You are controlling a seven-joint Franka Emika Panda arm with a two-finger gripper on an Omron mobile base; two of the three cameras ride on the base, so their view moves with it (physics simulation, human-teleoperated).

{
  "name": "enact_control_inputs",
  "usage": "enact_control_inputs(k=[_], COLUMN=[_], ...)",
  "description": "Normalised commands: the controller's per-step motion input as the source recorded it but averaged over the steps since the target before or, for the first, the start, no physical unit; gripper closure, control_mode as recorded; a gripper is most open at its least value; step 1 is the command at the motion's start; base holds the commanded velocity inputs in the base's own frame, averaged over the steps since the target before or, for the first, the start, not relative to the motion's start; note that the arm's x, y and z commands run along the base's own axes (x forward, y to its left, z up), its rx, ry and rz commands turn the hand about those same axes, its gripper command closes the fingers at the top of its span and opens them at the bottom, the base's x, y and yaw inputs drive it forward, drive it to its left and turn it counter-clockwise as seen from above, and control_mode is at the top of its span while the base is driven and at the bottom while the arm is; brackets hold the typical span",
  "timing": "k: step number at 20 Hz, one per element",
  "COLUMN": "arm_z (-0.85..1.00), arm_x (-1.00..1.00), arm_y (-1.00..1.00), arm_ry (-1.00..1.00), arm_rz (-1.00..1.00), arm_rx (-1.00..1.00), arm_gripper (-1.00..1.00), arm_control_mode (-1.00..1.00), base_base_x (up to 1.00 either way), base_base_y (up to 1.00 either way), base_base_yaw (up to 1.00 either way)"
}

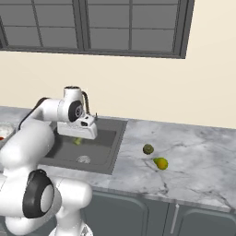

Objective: There is a mixed pile of frozen fruits and vegetables on the counter. Locate all the frozen vegetables and place the items in a bowl on the counter. Take all the frozen fruits and defrost them in a running sink.

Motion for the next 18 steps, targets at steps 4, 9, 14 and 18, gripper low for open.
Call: enact_control_inputs(k=[4,9,14,18], arm_z=[0.0,0.09,0.22,0.18], arm_x=[-0.11,-0.07,-0.01,-0.01], arm_y=[0.98,0.97,0.95,1.0], arm_ry=[0.05,0.04,0.05,0.0], arm_rz=[0.1,0.07,0.07,0.05], arm_rx=[0.0,-0.01,-0.02,-0.05], arm_gripper=[1.0,1.0,1.0,1.0], arm_control_mode=[-1.0,-1.0,-1.0,-1.0], base_base_x=[0.0,0.0,0.0,0.0], base_base_y=[0.0,0.0,0.0,0.0], base_base_yaw=[0.0,0.0,0.0,0.0])
